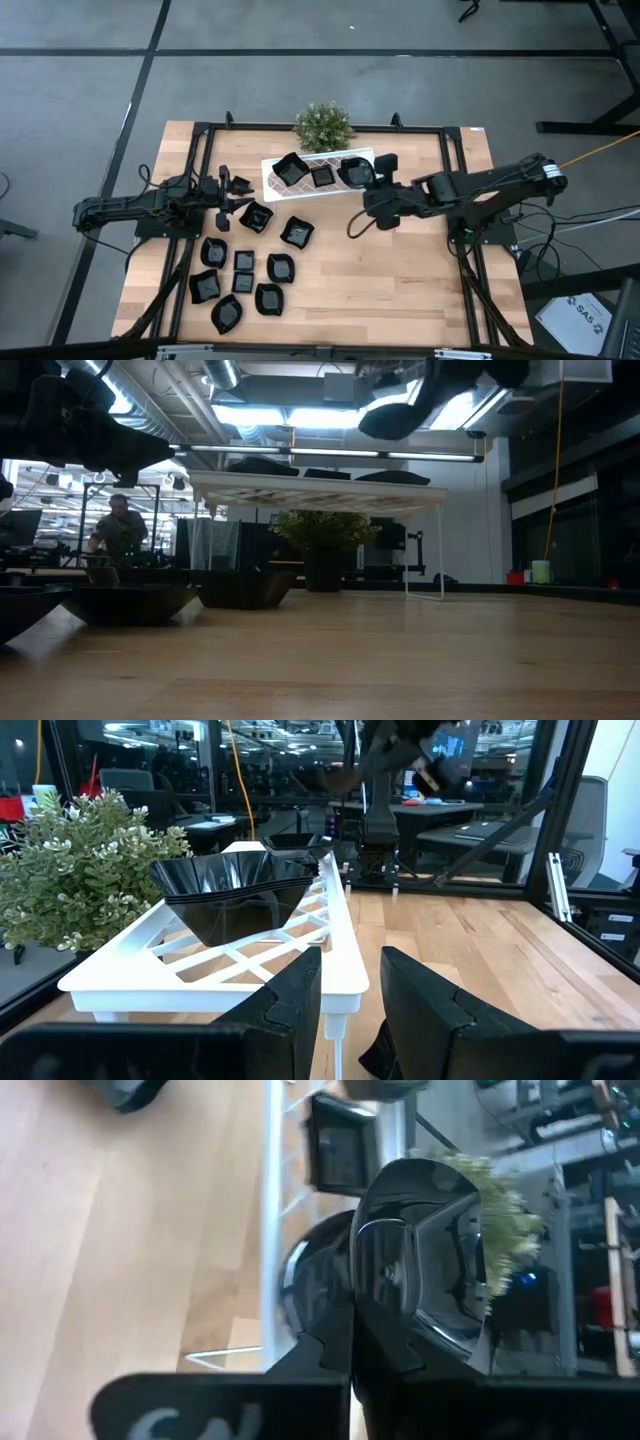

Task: Pick & Place Mini shaped plates
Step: Stack the leaf shaped plate on top of the leaf shaped plate on the shelf

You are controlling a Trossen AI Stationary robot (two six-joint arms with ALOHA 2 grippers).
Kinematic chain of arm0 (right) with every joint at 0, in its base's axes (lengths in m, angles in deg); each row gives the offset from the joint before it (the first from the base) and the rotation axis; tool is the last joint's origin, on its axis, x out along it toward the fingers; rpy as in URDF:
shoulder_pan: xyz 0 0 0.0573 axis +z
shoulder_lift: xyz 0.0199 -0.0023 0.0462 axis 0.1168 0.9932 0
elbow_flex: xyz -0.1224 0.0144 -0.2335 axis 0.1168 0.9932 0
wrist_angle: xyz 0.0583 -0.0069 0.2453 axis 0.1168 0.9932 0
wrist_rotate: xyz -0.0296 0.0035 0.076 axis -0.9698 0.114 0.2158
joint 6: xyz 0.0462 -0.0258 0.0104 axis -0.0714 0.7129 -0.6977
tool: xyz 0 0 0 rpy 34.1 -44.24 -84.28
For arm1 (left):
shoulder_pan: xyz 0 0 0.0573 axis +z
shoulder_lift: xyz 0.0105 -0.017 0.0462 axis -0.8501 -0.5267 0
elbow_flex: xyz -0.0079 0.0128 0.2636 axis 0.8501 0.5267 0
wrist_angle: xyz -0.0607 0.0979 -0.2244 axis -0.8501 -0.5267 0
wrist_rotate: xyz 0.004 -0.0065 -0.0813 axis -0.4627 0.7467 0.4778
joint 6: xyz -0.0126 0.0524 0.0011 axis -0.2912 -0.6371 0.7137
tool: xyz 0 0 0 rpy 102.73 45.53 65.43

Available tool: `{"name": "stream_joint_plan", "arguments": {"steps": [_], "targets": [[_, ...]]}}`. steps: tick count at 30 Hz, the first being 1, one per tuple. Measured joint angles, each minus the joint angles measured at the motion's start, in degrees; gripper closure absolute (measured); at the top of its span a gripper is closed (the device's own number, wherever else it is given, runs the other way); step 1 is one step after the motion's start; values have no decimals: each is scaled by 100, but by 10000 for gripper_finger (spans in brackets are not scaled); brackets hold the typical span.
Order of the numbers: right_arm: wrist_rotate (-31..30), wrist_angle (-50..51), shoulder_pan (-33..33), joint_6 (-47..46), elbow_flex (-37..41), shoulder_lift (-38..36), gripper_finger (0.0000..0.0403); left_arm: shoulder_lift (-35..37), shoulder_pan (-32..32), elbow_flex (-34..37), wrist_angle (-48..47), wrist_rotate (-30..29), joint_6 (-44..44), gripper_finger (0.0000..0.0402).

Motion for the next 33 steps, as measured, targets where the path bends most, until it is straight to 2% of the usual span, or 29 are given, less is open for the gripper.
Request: {"name": "stream_joint_plan", "arguments": {"steps": [6,14,18,24,33], "targets": [[140,-720,-4,458,805,-379,398,0,2,-1,1,0,0,302],[481,-1128,-333,661,1291,-401,398,1,0,0,1,0,0,302],[486,-1227,-488,668,1321,-401,398,0,2,0,1,-2,0,302],[885,-1237,-789,669,1327,-401,397,1,0,0,1,0,0,302],[1577,-1513,-1128,649,1327,-401,363,1,0,0,1,0,0,302]]}}
